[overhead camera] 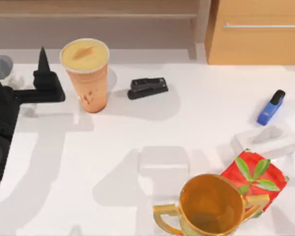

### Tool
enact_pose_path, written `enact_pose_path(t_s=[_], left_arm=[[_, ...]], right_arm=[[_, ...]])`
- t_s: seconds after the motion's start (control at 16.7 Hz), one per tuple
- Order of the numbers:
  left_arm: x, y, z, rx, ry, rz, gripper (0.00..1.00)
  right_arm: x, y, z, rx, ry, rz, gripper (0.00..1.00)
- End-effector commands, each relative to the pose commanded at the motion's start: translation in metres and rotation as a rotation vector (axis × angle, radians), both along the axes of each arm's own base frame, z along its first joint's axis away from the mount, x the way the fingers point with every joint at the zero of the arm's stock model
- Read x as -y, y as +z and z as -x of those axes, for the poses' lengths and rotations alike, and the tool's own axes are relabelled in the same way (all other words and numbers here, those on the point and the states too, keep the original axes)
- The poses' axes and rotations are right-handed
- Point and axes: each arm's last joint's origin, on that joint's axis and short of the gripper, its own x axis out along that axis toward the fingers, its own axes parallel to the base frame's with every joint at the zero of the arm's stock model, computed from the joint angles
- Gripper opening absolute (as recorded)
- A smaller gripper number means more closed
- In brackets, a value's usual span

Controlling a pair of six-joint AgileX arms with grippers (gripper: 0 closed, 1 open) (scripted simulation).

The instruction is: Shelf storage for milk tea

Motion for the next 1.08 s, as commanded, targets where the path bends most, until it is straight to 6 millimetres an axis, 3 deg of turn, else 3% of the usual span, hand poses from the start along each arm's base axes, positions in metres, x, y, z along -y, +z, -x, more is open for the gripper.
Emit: enact_pose_path(t_s=[0.24, 0.6, 1.08], left_arm=[[0.044, -0.049, -0.032, -0.078, -0.023, -0.014, 1.00], [0.076, -0.110, -0.037, -0.144, -0.006, -0.038, 1.00], [0.078, -0.119, -0.035, -0.160, 0.001, -0.047, 1.00]], right_arm=[[0.000, 0.000, 0.000, 0.000, 0.000, 0.000, 1.00], [0.000, 0.000, 0.000, 0.000, 0.000, 0.000, 1.00], [0.000, 0.000, 0.000, 0.000, 0.000, 0.000, 1.00]])
